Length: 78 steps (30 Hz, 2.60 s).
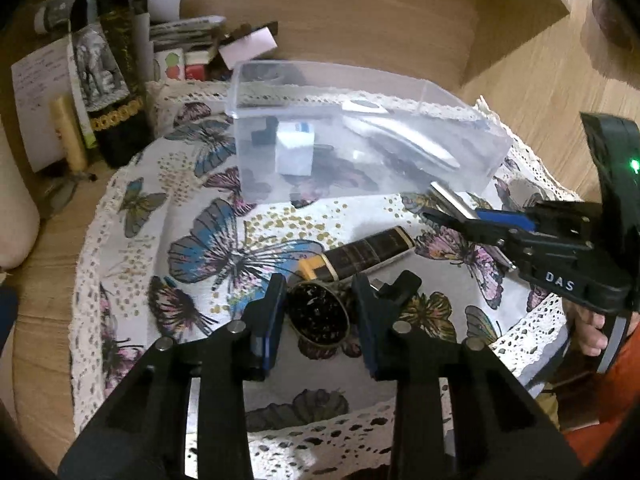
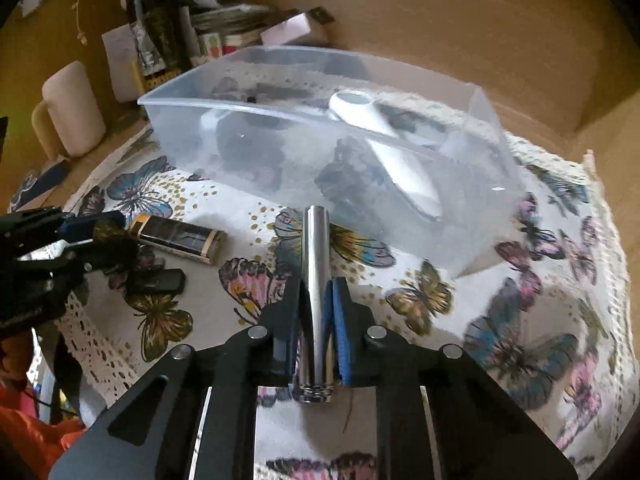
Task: Organize rigid objects
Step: 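Grasp black round grinder with left tool while right tool grasps silver tube, then lower grinder into clear box with left tool while right drops tube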
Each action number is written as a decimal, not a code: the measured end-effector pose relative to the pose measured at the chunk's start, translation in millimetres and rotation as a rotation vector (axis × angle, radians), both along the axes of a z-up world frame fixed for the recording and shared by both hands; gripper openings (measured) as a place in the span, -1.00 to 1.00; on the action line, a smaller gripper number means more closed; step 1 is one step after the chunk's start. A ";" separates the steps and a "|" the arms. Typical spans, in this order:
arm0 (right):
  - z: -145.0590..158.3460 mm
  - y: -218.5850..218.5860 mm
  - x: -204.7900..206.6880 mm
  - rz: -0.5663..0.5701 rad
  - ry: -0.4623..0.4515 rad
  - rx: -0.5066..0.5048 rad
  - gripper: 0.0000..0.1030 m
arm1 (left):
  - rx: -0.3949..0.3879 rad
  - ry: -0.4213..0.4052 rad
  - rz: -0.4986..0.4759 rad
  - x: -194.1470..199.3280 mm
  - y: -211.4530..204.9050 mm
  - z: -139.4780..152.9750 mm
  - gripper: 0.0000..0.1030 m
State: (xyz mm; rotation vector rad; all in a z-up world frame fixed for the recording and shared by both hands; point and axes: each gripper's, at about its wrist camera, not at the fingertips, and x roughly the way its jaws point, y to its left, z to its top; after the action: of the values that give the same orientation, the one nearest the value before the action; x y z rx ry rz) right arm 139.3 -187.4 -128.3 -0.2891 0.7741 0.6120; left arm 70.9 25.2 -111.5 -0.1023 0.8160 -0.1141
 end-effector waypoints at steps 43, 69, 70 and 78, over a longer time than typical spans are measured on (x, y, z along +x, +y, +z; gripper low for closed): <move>77.5 17.6 103.1 -0.101 -0.158 0.077 -0.73 | 0.060 -0.106 -0.089 130.6 -30.7 67.1 -0.36; 81.6 16.5 60.9 -0.039 -0.143 0.090 -0.14 | 0.116 -0.201 -0.017 88.1 -16.2 85.2 0.68; 82.6 17.4 52.6 -0.024 -0.146 0.099 -0.10 | 0.123 -0.209 -0.008 80.9 -13.6 85.3 0.75; 62.1 44.0 5.5 0.102 -0.116 0.100 0.06 | 0.150 -0.181 0.038 34.1 12.5 63.3 0.81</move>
State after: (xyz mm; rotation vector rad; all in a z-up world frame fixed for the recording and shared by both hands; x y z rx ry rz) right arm 144.8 -143.4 -66.2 -0.2712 0.6179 0.7213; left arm 105.0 37.8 -48.2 0.0337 0.6397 -0.0251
